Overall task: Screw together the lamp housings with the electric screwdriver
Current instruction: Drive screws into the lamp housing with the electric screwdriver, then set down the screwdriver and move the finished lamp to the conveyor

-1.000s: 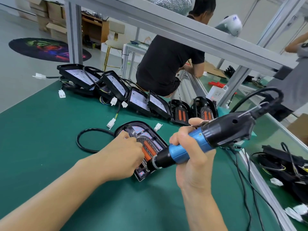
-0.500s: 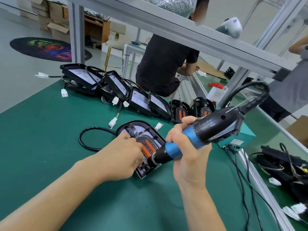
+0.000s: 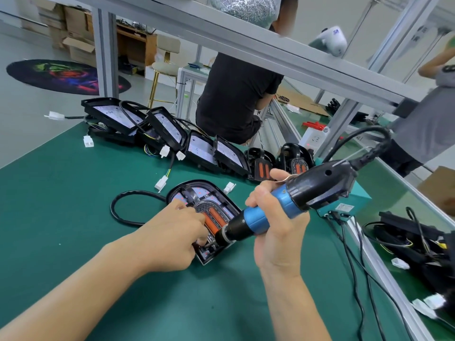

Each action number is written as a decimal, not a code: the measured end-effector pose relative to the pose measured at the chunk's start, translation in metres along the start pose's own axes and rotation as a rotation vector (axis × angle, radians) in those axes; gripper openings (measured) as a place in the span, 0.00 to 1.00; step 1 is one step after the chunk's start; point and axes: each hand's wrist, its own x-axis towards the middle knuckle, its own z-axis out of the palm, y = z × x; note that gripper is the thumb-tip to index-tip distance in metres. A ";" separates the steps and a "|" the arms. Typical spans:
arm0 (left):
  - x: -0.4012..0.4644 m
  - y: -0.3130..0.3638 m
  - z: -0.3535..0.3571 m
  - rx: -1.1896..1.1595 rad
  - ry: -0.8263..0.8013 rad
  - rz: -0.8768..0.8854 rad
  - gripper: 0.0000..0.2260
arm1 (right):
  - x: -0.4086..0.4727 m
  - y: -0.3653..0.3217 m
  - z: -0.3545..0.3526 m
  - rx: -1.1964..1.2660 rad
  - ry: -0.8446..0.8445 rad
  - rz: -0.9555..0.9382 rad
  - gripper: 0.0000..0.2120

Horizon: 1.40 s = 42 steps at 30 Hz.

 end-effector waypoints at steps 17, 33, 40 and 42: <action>-0.008 -0.012 -0.004 -0.378 0.296 -0.036 0.11 | 0.038 -0.052 -0.135 -0.117 0.461 0.106 0.15; -0.015 -0.046 0.049 -0.227 0.341 -0.774 0.32 | 0.061 -0.010 -0.223 -1.568 0.020 0.797 0.35; -0.018 -0.054 0.065 -0.198 0.277 -0.797 0.38 | 0.072 0.011 -0.221 -1.907 -0.064 0.752 0.29; -0.018 -0.055 0.068 -0.182 0.291 -0.792 0.37 | 0.074 0.015 -0.220 -1.954 -0.055 0.750 0.28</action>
